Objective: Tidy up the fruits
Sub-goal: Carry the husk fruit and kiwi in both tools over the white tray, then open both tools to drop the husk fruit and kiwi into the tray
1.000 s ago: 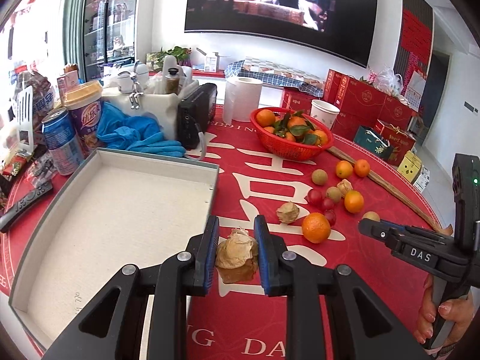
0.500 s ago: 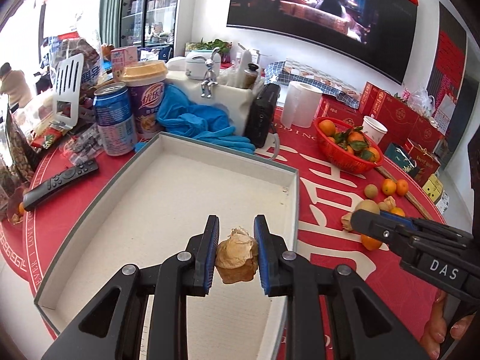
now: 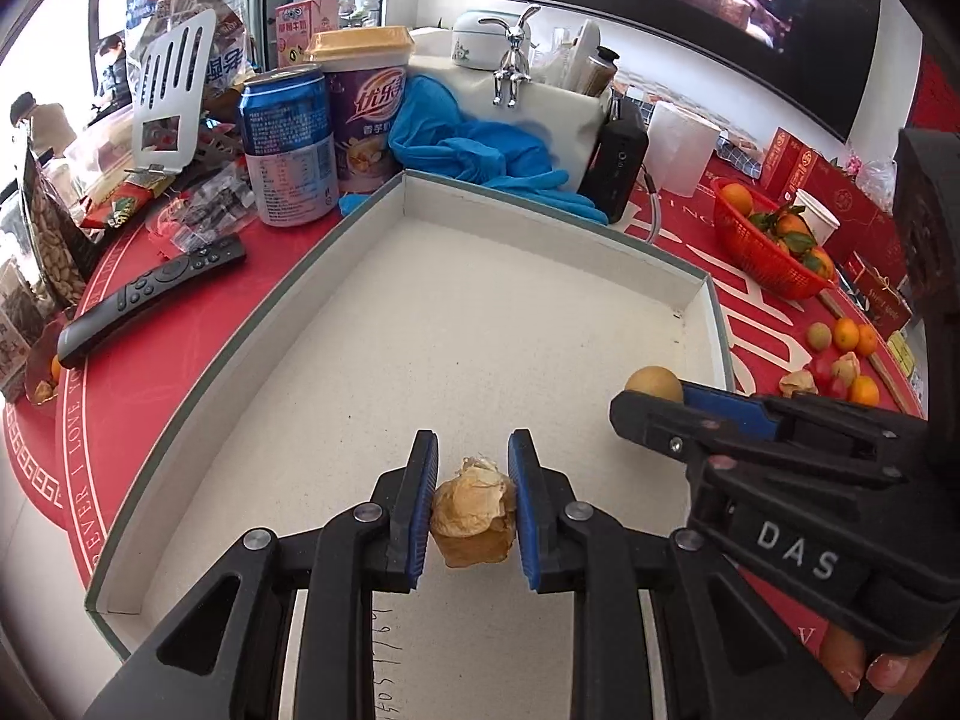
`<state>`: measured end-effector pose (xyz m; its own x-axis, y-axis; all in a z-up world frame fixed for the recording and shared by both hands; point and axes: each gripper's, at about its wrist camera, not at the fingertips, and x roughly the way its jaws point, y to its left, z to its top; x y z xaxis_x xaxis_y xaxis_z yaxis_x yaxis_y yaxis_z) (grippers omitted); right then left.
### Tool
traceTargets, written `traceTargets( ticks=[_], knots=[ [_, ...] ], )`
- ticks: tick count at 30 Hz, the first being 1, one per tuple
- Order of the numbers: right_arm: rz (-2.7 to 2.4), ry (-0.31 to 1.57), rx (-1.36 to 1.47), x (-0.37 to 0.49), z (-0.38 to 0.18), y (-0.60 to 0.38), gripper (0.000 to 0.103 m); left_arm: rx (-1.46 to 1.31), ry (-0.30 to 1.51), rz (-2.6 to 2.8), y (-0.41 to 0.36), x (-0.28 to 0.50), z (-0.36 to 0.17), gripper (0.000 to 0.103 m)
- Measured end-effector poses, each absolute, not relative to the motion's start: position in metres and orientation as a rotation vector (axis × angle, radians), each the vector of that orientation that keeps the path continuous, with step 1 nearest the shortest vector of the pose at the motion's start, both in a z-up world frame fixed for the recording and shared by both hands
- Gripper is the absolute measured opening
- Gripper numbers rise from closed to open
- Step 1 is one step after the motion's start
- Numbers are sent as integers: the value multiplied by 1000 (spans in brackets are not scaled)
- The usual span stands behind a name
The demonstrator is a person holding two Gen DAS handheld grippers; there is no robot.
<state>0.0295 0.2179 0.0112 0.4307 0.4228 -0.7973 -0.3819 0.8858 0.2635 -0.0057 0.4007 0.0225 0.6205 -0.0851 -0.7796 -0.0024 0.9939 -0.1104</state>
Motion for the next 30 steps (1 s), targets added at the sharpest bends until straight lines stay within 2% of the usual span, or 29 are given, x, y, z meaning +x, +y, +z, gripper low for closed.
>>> traceTargets(
  ticks=[12, 13, 15, 17, 18, 19, 20, 22, 30],
  knots=[
    [444, 998, -92, 6, 17, 222, 27, -88, 878, -21, 408, -9, 26, 29],
    [441, 984, -102, 7, 19, 226, 27, -88, 875, -15, 408, -10, 26, 31],
    [433, 949, -123, 6, 25, 228, 27, -91, 870, -2, 409, -10, 28, 50],
    [425, 939, -140, 6, 29, 230, 30, -95, 857, 49, 414, -10, 30, 63],
    [406, 932, -145, 7, 32, 227, 34, -100, 848, 70, 418, -11, 31, 70],
    [381, 920, -146, 8, 34, 224, 51, -112, 840, 91, 423, -11, 33, 75],
    [345, 902, -139, 9, 38, 217, 77, -132, 831, 93, 427, -11, 34, 86],
    [311, 865, -83, 9, 47, 197, 103, -173, 812, 79, 432, -14, 37, 87],
    [179, 839, 42, -13, 61, 118, 103, -108, 748, -7, 396, -22, 48, 87]
  ],
)
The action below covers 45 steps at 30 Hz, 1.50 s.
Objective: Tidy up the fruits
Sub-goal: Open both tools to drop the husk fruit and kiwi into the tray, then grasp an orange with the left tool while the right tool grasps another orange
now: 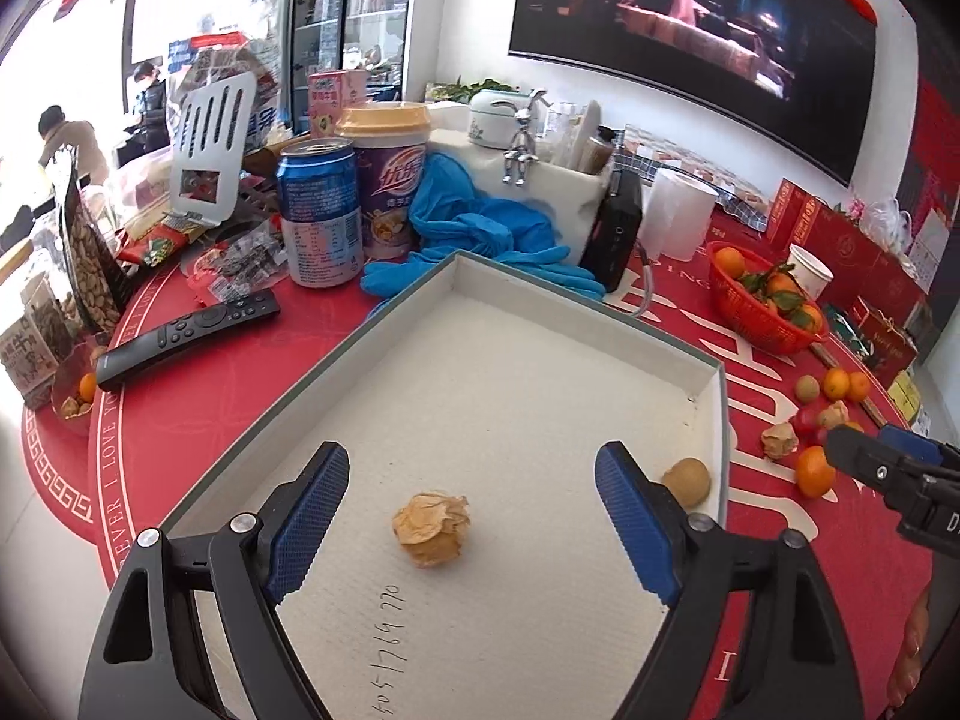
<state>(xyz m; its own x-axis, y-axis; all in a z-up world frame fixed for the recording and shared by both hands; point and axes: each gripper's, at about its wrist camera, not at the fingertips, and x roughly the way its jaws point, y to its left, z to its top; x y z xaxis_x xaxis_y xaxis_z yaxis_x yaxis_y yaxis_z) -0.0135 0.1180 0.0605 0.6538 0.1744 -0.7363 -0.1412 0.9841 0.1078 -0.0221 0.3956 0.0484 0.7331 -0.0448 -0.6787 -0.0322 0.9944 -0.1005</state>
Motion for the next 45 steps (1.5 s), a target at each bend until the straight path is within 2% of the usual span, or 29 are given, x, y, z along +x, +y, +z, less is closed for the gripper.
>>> traceTargets(
  ticks=[9, 15, 18, 22, 25, 27, 35, 37, 39, 45],
  knots=[
    [-35, 981, 92, -47, 23, 10, 103, 55, 737, -81, 331, -44, 60, 87],
    [-156, 1036, 179, -66, -4, -58, 103, 135, 835, -255, 261, -46, 62, 87],
    [-188, 1077, 75, -66, -8, -60, 103, 204, 853, -295, 222, -40, 54, 87],
    [-152, 1085, 103, -73, -9, -69, 103, 259, 893, -327, 183, -25, 37, 86],
    [-142, 1074, 95, -77, -9, -70, 103, 261, 949, -322, 170, -10, 22, 72],
    [-135, 1067, 91, -79, -10, -71, 103, 226, 1001, -321, 168, 1, 13, 58],
    [-134, 1063, 89, -80, -10, -70, 103, 163, 1020, -302, 156, 19, 12, 57],
    [-138, 1059, 91, -80, -11, -70, 103, 158, 1011, -297, 153, 22, 12, 54],
    [-141, 1053, 92, -81, -11, -70, 103, 158, 997, -292, 152, 24, 12, 41],
    [-141, 1039, 91, -80, -10, -71, 103, 166, 975, -294, 161, 17, 12, 40]
  ],
)
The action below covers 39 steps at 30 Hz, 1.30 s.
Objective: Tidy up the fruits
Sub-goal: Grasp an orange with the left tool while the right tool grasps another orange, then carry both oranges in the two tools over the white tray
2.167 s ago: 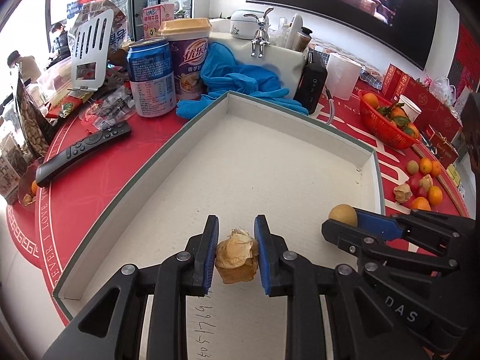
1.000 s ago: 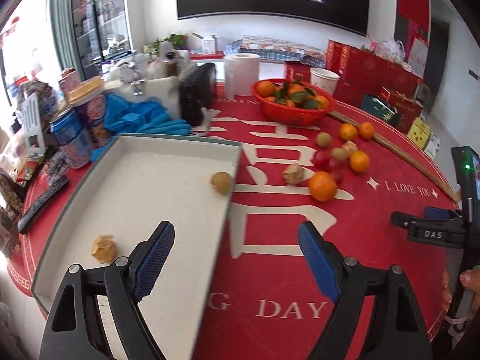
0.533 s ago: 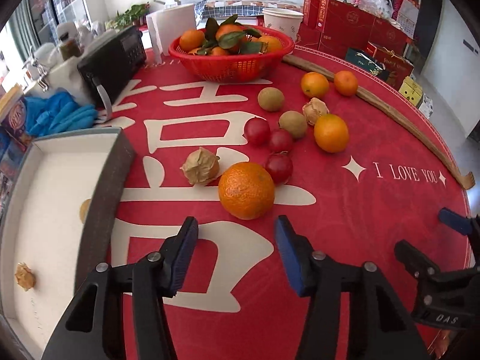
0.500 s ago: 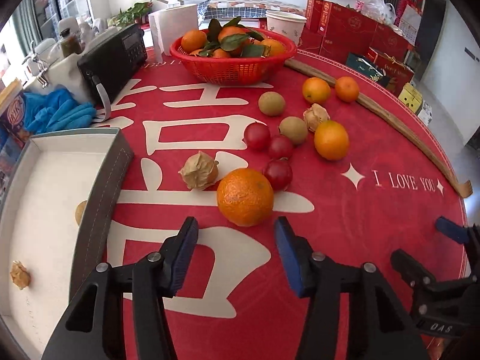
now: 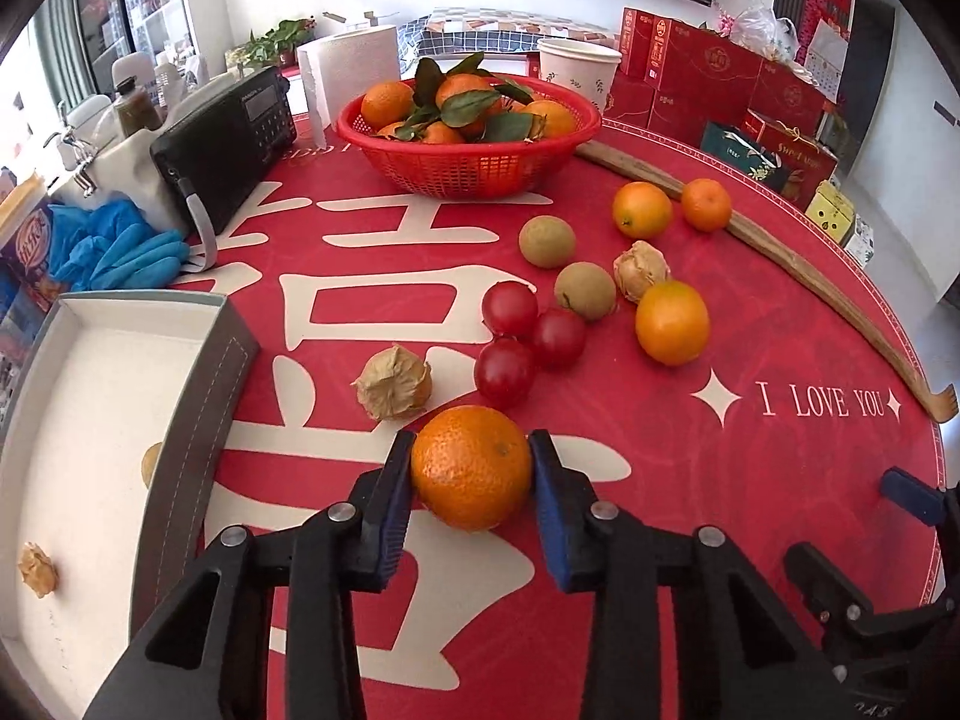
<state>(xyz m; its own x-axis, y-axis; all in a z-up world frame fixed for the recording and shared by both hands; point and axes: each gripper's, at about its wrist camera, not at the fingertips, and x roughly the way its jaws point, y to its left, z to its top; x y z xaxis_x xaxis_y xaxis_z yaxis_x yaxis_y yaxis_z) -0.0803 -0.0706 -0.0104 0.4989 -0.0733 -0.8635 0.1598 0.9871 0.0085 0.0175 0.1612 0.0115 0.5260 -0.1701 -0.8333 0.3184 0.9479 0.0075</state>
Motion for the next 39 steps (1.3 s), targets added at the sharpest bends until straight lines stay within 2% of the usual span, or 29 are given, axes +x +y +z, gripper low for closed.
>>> traceTargets(
  ticks=[5, 15, 18, 21, 23, 39],
  knots=[
    [-135, 1047, 89, -69, -10, -66, 103, 167, 969, -283, 183, -5, 11, 40],
    [-72, 1019, 50, 10, -13, -26, 103, 153, 957, -290, 196, -24, 11, 40],
    [-83, 988, 52, 24, -13, -20, 98, 157, 953, -290, 196, -24, 11, 41],
    [-71, 951, 38, 27, -11, -14, 75, 158, 950, -287, 195, -24, 11, 41],
    [-65, 936, 37, 27, -7, -11, 36, 157, 949, -286, 195, -24, 11, 40],
    [-12, 901, 163, -17, 7, -46, 36, 137, 864, -247, 205, -43, 37, 40]
  ],
)
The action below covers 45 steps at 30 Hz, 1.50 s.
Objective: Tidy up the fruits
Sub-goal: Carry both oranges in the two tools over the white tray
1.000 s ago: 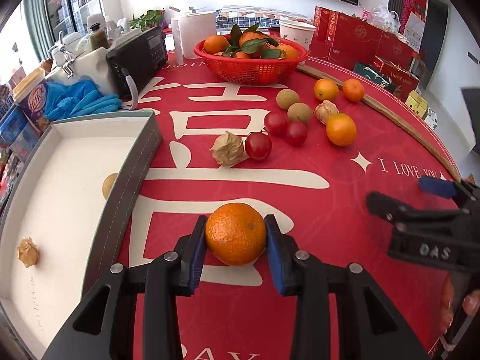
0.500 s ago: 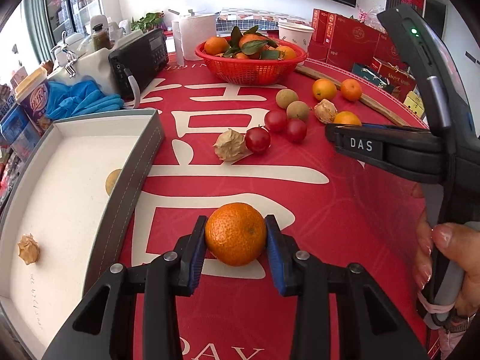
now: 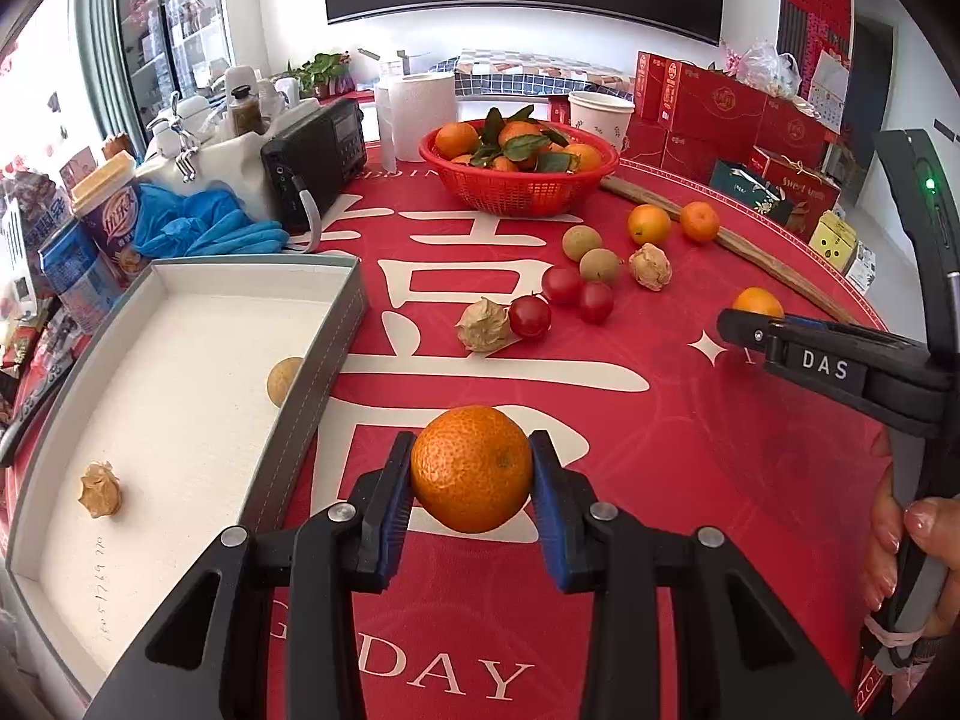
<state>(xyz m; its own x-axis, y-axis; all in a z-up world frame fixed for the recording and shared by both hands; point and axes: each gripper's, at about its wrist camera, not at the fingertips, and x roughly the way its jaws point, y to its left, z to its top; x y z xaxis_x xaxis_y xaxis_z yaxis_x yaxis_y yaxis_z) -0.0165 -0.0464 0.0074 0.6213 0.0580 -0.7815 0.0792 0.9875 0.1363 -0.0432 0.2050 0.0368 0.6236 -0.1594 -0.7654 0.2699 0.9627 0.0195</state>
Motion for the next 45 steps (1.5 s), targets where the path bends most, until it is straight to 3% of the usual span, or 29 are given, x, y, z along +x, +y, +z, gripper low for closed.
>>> traceTargets(
  ticks=[20, 45],
  knots=[
    [112, 838, 172, -22, 33, -6, 36, 148, 796, -171, 233, -51, 67, 40],
    [363, 819, 98, -8, 50, 113, 36, 50, 789, 39, 347, -41, 64, 40]
  ],
)
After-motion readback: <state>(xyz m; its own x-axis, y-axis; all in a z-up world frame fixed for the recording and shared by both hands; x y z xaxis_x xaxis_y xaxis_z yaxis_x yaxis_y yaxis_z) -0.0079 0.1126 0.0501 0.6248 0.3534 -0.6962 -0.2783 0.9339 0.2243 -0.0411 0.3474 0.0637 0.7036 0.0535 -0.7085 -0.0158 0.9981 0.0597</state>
